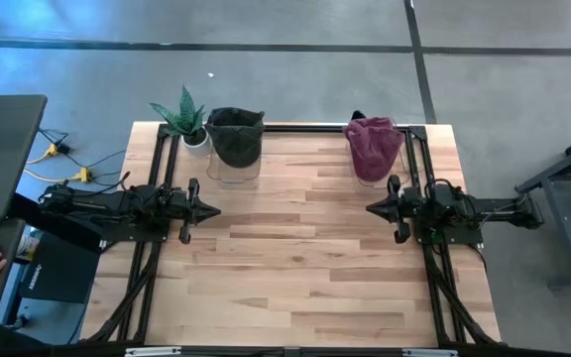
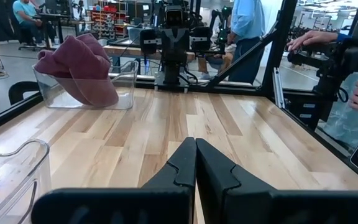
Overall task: Pick & Place hat
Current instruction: Return to Home Position
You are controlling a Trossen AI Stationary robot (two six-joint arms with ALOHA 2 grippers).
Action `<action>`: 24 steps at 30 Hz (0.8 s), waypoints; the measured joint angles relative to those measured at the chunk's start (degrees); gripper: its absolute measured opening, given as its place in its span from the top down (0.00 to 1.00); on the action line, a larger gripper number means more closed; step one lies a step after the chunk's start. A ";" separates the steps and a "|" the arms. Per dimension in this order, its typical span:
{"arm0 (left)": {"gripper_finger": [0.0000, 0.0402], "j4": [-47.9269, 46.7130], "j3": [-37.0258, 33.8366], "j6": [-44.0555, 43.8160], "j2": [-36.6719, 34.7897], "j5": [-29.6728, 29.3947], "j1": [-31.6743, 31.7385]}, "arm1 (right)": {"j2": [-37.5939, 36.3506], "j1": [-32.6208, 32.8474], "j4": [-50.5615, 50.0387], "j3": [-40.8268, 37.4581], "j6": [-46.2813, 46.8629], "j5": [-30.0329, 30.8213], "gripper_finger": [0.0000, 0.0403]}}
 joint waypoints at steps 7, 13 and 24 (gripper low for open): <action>1.00 -0.04 0.00 0.00 0.00 0.02 0.00 | 0.00 0.00 -0.08 0.00 -3.90 0.06 0.99; 1.00 -0.04 0.00 0.00 0.00 0.02 0.00 | 0.00 0.00 -0.10 0.00 -7.55 0.09 0.98; 1.00 -0.05 0.00 0.00 0.00 0.00 -0.02 | 1.00 0.00 -0.21 0.00 -7.45 0.09 0.97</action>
